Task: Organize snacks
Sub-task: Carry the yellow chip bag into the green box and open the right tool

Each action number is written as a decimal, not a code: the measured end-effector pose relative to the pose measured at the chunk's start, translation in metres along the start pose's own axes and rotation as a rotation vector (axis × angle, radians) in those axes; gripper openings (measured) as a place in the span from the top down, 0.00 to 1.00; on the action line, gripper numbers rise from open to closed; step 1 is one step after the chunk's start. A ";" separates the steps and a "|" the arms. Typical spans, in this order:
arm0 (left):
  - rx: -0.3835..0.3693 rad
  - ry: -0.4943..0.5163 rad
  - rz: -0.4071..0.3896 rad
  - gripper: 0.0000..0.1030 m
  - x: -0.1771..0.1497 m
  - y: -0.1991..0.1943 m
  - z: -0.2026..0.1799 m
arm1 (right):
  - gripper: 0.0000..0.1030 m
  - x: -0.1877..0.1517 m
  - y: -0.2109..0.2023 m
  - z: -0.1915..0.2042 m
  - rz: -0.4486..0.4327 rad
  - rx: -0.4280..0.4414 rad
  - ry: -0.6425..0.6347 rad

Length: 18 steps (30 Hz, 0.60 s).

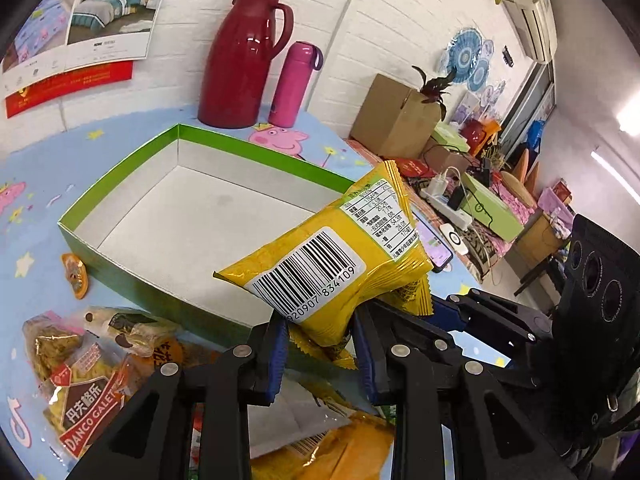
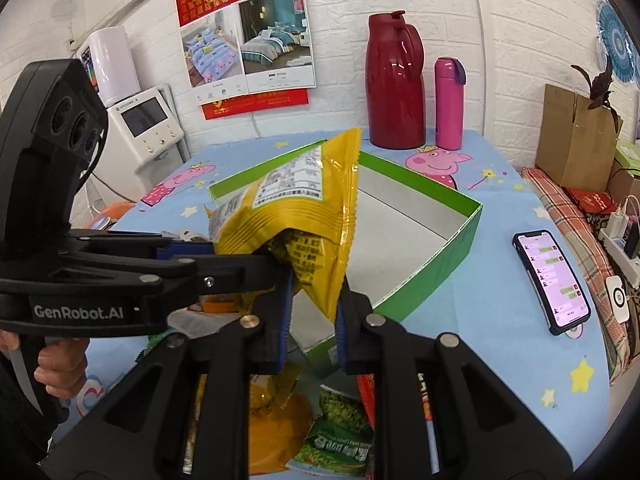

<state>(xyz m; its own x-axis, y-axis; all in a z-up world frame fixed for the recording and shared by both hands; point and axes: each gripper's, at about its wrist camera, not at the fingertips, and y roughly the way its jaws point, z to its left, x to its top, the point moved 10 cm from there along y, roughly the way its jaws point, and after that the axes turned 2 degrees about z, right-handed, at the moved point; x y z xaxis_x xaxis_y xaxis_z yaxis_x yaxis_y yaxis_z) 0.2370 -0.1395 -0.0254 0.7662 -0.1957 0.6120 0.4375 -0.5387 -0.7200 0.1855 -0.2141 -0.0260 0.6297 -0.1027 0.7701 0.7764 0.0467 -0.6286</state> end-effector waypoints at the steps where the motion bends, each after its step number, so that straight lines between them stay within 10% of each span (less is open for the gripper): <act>1: 0.013 -0.001 0.001 0.67 0.000 0.003 0.003 | 0.71 0.000 0.003 -0.001 0.002 -0.009 -0.007; 2: 0.036 -0.004 -0.002 0.63 0.000 0.004 0.006 | 0.65 -0.001 0.005 -0.004 0.000 -0.038 -0.024; 4: 0.114 -0.024 -0.011 0.24 0.000 0.004 0.019 | 0.35 0.000 0.005 -0.011 -0.018 -0.126 -0.074; 6: 0.133 -0.047 -0.082 0.13 0.004 -0.005 0.027 | 0.20 -0.001 0.001 -0.013 -0.042 -0.128 -0.098; 18: 0.189 -0.055 -0.132 0.12 -0.008 -0.057 0.023 | 0.15 -0.001 -0.050 0.006 -0.082 -0.052 -0.048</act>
<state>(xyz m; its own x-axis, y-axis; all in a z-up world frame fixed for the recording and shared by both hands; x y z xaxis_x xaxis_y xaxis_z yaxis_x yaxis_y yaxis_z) 0.2169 -0.0881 0.0028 0.7186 -0.0856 0.6901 0.6121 -0.3930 -0.6862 0.1460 -0.2107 0.0054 0.5661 -0.0559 0.8225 0.8233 -0.0117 -0.5674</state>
